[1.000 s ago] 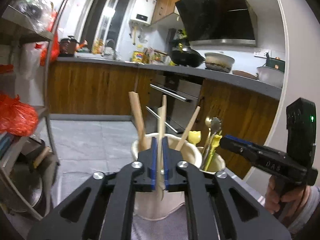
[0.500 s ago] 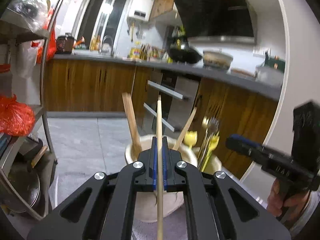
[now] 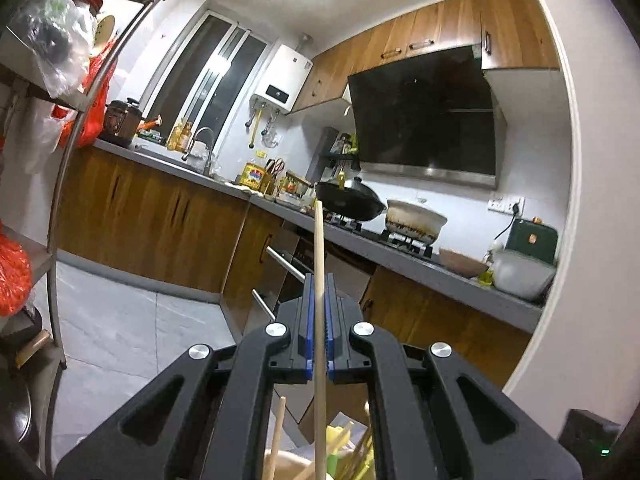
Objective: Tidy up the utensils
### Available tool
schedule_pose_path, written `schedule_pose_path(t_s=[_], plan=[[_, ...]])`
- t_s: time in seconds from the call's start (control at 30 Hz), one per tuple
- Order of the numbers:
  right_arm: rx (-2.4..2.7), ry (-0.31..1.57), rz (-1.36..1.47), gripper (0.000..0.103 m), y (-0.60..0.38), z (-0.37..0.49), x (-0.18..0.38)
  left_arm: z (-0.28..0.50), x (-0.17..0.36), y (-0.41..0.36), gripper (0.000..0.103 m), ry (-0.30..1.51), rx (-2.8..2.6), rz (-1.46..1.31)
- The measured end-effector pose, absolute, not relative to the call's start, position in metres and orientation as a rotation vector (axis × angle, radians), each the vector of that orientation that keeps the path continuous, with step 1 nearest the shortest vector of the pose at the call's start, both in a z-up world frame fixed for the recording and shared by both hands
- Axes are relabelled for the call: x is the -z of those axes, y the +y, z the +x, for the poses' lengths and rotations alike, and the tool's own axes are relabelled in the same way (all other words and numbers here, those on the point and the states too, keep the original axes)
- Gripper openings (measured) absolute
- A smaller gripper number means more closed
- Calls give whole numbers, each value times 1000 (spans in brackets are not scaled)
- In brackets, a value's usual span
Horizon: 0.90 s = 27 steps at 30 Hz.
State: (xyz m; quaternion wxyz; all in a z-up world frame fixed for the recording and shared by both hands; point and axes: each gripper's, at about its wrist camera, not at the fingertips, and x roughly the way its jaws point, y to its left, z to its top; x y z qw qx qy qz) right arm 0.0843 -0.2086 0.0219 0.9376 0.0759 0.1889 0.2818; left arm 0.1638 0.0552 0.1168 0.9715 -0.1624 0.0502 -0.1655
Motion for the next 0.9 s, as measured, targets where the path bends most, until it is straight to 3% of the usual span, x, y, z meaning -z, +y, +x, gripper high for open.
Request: schedule_pose_path(t_s=[0.57,0.67,0.73,0.9], plan=[[-578,448,148,19,-210,90,-7,157,-73,40,4,251,281,-154],[-570,464,140,19,-209,89,-4,147,-68,40,18,281,285,-122],[-564,466,132,24,-210,86,-2,137,-67,42,42,284,281,-112],[-541,473,114,36,-213,80,0,113,-68,50,60,293,262,-95]])
